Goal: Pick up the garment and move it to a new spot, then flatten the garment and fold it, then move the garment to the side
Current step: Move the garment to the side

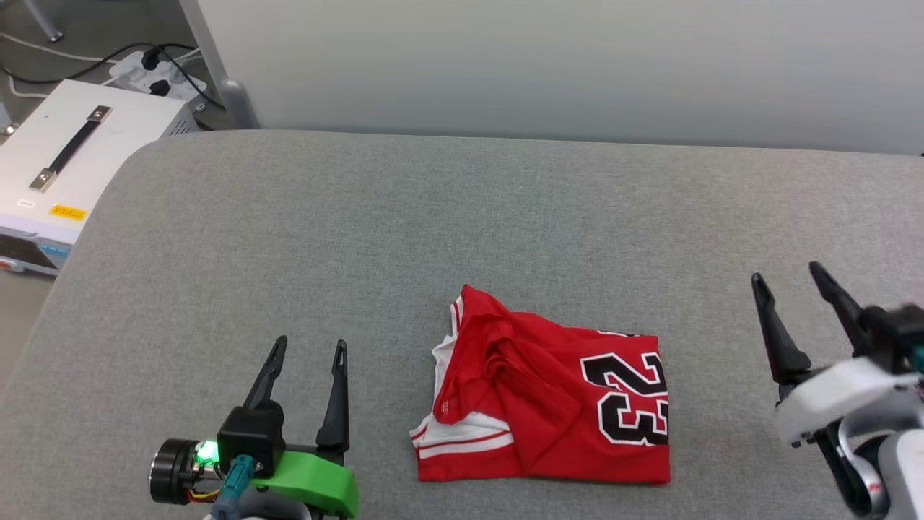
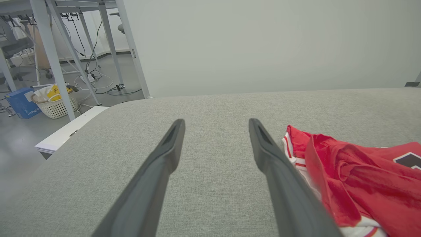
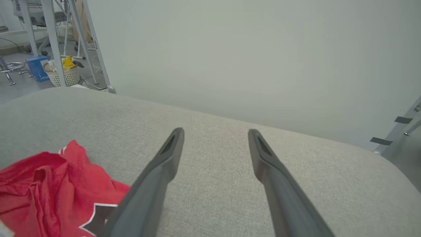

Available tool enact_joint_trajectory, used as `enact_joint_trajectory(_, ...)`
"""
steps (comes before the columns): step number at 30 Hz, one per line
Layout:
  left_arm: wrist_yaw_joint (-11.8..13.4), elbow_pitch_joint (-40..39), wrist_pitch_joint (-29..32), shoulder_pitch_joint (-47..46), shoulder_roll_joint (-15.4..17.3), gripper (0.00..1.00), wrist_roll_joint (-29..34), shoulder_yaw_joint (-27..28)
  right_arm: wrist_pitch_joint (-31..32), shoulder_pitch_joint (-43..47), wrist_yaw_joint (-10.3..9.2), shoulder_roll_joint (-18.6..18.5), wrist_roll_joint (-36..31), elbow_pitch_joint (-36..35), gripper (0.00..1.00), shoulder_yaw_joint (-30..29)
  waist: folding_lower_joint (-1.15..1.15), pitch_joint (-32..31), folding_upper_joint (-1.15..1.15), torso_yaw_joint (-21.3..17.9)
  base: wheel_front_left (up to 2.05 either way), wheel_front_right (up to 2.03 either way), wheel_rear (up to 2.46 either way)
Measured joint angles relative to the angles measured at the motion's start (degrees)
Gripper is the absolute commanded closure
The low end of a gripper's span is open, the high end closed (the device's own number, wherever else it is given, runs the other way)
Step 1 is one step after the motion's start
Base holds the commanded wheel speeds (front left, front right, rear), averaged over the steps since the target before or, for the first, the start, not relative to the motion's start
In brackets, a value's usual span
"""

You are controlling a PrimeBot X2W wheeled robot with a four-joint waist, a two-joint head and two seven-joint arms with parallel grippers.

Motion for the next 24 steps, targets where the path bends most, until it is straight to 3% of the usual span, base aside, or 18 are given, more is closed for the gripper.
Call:
enact_joint_trajectory(5, -0.22, 0.3, 0.0, -0.13, -0.02, 0.0, 0.0, -0.08, 20.75, -4.8, 0.0, -8.9, 13.47, 1.99, 0.0, 8.49, 0.0, 0.96, 0.0, 0.88, 0.0, 0.0, 0.0)
enact_joint_trajectory(9, -0.23, 0.33, 0.0, -0.77, -0.04, 0.0, -0.09, -0.16, 34.67, -6.11, 0.0, -13.36, 25.6, 1.09, 0.0, 12.98, 0.0, 2.16, 0.0, 1.53, 0.0, 0.0, 0.0)
enact_joint_trajectory(12, -0.34, 0.34, 0.0, -1.92, -0.11, 0.0, -0.1, -0.52, 41.63, -6.15, 0.0, -14.47, 32.95, 1.31, 0.0, 14.33, 0.0, 3.13, 0.0, 2.19, 0.0, 0.0, 0.0)
enact_joint_trajectory(17, -0.42, 0.48, 0.0, -3.47, -0.29, 0.0, -0.27, -1.71, 46.47, -6.38, 0.0, -13.61, 39.49, 3.46, 0.0, 15.72, 0.0, 4.8, 0.0, 3.68, 0.0, 0.0, 0.0)
enact_joint_trajectory(24, -0.41, 0.77, 0.0, -5.08, -0.4, 0.0, -0.44, -2.13, 46.75, -10.07, 0.0, -11.11, 39.73, 8.77, 0.0, 20.06, 0.0, 7.53, 0.0, 5.92, 0.0, 0.0, 0.0)
